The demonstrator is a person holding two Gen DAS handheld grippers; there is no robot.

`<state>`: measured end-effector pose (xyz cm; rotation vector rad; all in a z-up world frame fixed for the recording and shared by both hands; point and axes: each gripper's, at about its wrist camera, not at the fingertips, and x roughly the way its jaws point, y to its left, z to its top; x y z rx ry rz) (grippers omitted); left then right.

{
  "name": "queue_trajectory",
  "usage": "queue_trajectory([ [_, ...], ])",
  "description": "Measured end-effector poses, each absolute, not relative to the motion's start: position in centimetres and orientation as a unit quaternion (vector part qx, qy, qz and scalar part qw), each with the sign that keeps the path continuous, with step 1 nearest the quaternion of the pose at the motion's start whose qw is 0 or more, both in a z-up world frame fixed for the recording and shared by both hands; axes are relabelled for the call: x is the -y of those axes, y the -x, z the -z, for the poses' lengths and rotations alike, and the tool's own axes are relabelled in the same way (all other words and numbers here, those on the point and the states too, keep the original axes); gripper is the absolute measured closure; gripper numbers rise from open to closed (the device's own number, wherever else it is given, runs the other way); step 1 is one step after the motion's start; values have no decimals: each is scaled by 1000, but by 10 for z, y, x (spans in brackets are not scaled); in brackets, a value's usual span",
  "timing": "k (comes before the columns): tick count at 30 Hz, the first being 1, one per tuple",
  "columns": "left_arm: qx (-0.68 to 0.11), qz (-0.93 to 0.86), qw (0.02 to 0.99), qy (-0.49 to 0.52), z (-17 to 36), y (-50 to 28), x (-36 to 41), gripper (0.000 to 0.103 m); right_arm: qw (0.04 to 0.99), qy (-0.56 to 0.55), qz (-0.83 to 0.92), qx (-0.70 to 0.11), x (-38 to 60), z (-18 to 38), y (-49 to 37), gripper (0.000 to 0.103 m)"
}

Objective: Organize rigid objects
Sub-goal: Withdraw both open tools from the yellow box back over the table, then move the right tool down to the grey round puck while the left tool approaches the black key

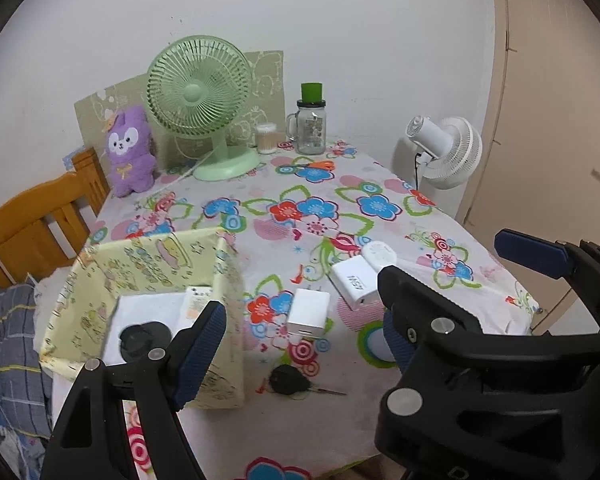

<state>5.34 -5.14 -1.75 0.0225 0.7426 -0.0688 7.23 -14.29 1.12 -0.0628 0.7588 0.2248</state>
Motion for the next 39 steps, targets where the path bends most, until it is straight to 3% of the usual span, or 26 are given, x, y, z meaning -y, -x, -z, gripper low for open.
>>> queue_trajectory([
  [39, -406, 36, 913, 13, 113, -69, 83, 20, 919, 27, -109, -377, 195, 84, -80, 11],
])
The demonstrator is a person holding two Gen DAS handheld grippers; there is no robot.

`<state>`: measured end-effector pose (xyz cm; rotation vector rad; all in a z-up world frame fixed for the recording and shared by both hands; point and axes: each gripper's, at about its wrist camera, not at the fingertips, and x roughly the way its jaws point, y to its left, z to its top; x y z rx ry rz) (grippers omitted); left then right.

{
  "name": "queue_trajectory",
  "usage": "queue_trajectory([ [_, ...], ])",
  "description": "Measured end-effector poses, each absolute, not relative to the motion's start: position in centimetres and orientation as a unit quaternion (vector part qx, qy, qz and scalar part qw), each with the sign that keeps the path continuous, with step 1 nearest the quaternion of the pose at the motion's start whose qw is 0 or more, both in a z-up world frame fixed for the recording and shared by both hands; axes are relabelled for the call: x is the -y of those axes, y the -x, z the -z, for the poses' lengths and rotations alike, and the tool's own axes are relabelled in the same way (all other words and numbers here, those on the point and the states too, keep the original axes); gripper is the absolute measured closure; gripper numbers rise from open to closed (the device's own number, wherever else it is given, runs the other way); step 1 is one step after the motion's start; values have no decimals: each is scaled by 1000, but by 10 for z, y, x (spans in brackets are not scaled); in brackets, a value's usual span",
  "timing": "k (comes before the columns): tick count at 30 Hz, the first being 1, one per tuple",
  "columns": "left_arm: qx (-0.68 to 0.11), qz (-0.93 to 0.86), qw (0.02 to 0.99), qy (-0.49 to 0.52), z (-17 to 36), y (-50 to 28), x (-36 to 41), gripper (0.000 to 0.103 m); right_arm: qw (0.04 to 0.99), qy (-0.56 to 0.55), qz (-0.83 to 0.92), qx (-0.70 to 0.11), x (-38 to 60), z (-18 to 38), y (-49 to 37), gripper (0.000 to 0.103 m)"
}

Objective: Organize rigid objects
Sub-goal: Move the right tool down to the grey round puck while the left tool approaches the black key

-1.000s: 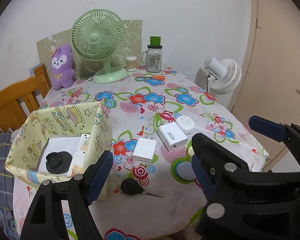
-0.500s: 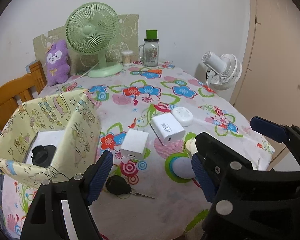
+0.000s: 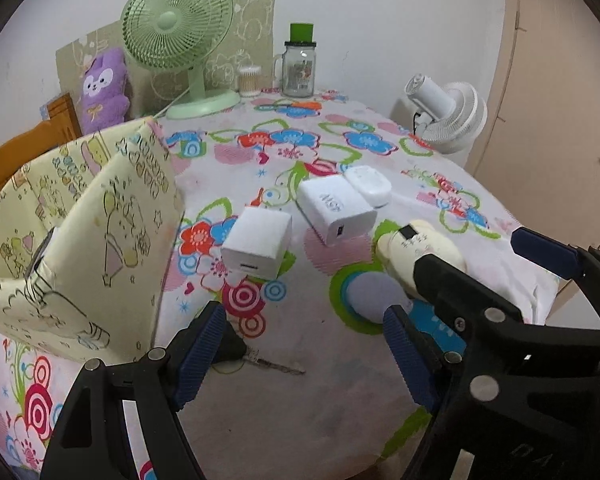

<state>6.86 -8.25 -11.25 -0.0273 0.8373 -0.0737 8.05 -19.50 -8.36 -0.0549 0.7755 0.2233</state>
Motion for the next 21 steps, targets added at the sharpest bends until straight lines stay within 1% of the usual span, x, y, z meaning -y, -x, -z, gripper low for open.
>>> queue_trajectory([
  [10, -397, 35, 917, 11, 118, -60, 76, 20, 919, 27, -113, -377, 195, 91, -78, 11],
  [12, -400, 36, 916, 7, 122, -60, 77, 20, 918, 29, -115, -378, 195, 95, -78, 14],
  [21, -408, 16, 913, 1, 133, -66, 71, 21, 907, 20, -127, -401, 189, 113, -87, 18],
])
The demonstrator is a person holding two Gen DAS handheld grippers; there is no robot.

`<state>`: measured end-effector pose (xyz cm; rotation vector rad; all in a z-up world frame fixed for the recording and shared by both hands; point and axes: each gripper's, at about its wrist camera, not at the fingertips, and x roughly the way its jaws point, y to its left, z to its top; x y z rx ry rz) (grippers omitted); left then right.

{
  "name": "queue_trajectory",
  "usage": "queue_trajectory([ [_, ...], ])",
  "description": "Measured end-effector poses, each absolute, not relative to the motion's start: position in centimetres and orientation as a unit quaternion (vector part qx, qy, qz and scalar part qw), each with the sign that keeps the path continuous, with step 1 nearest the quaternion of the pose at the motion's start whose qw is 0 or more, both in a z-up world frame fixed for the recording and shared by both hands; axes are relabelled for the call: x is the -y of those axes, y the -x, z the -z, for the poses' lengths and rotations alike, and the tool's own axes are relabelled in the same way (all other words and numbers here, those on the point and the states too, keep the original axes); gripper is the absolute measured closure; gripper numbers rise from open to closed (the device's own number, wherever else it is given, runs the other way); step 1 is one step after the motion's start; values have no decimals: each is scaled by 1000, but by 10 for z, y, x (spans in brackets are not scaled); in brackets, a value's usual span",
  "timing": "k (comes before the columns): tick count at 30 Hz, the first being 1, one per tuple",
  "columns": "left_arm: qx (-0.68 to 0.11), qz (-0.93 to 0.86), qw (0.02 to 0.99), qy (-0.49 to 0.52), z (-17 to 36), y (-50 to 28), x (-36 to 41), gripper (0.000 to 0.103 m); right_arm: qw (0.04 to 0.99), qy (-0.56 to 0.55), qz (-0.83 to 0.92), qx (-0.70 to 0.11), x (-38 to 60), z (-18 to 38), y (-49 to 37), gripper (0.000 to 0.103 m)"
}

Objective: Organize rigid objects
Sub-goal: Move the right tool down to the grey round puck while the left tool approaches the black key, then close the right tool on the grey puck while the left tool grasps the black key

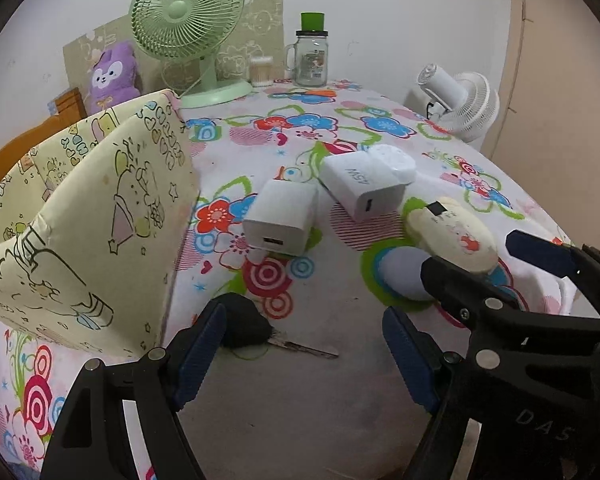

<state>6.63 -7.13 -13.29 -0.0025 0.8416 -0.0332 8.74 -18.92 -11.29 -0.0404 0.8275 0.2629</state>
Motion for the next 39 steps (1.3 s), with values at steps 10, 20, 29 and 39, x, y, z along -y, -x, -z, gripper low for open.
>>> queue_trajectory([
  [10, -420, -13, 907, 10, 141, -67, 57, 20, 890, 22, -170, -422, 167, 121, -95, 34],
  [20, -418, -11, 908, 13, 141, -74, 59, 20, 886, 27, -174, -429, 156, 121, -101, 56],
  [29, -409, 35, 912, -3, 137, -70, 68, 54, 876, 8, -169, -451, 155, 127, -108, 56],
  [39, -410, 50, 911, -3, 136, -69, 71, 71, 878, 18, -160, -450, 152, 126, -106, 61],
])
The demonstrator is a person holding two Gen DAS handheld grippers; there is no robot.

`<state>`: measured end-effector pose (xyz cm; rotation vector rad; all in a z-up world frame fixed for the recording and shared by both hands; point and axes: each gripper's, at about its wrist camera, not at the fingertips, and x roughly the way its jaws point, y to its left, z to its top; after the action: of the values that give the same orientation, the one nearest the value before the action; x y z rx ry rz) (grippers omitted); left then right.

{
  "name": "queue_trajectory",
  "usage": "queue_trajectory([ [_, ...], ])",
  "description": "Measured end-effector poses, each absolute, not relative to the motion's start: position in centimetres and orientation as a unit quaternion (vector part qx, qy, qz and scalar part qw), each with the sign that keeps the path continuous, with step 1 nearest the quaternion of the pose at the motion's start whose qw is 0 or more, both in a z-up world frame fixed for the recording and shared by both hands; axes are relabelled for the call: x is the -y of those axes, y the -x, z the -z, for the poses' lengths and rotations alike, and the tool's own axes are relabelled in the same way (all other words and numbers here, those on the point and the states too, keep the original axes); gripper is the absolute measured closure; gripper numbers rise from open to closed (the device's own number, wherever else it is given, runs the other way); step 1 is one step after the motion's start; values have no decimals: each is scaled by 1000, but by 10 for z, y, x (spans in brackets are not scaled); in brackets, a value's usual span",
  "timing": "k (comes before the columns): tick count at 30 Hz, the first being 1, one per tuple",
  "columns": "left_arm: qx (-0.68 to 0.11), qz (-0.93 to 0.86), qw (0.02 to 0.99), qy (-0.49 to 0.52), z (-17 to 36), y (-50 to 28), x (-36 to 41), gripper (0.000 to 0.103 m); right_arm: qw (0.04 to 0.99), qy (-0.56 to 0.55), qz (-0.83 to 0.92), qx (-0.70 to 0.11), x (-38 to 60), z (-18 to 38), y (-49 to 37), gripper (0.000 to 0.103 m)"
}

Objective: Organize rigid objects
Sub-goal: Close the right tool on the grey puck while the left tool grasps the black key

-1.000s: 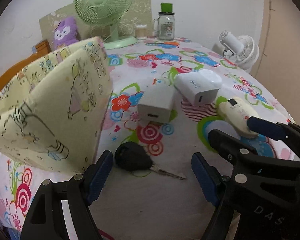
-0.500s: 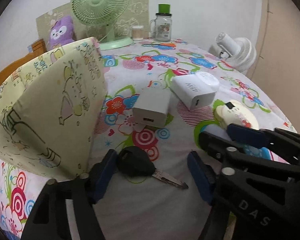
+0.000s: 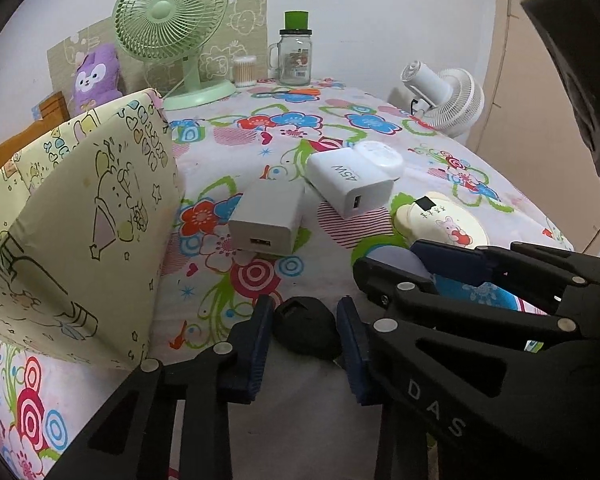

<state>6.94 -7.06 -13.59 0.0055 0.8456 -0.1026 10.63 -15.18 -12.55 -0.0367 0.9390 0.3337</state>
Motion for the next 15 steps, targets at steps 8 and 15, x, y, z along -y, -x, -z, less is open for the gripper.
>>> queue_trajectory([
  [8, -414, 50, 909, -6, 134, -68, 71, 71, 880, 15, -155, -449, 155, 122, -103, 61],
  [15, -411, 50, 910, -8, 127, -66, 72, 71, 883, 11, -157, -443, 156, 116, -98, 61],
])
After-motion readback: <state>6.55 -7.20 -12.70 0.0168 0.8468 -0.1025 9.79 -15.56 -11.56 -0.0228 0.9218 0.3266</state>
